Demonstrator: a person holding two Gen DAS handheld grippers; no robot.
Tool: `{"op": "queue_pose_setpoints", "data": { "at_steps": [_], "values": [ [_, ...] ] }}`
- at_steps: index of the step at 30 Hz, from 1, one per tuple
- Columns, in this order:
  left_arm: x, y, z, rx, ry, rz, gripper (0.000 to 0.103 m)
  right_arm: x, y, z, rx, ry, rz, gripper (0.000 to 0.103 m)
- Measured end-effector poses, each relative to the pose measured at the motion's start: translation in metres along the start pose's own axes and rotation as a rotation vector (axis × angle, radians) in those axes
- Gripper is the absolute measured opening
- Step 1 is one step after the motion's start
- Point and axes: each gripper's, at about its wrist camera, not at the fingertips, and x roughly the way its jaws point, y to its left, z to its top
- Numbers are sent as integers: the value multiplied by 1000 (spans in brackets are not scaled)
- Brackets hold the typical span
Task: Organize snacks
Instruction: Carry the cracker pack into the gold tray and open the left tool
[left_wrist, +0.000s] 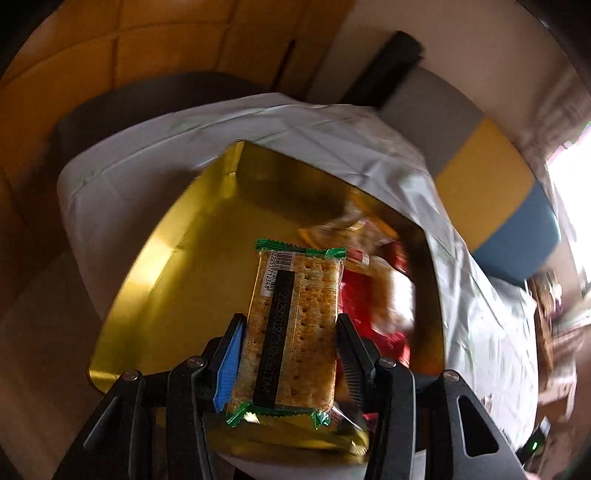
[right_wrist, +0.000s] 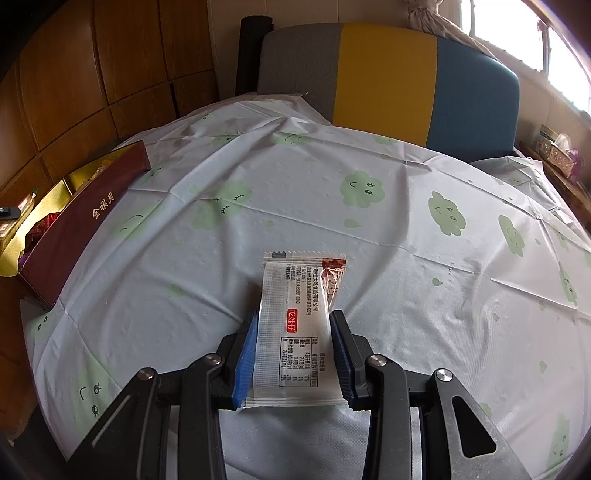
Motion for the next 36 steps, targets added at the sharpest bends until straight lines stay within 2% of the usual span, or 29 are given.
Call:
{"op": "queue_pose_setpoints", "data": {
  "at_steps": [5,11,13,19,29,36],
  "values": [
    [20,19,9,-82,27,29,49,0,1,1,1,0,-2,38],
    [44,23,8,-95,125,12,49,1,0,0,5,-3,-6,38],
    [45,25,4,-103,127,16,50,1,0,1,5,-3,-7,38],
    [40,20,1,-76,101,29,50,1,0,1,4,-4,-10,38],
    [17,10,-19,22,38,118,50,1,3,1,-3,-7,-32,38],
    [-14,-13,-39,147,-72,161,50,1,3,0,-3,-6,-37,38]
  ]
}}
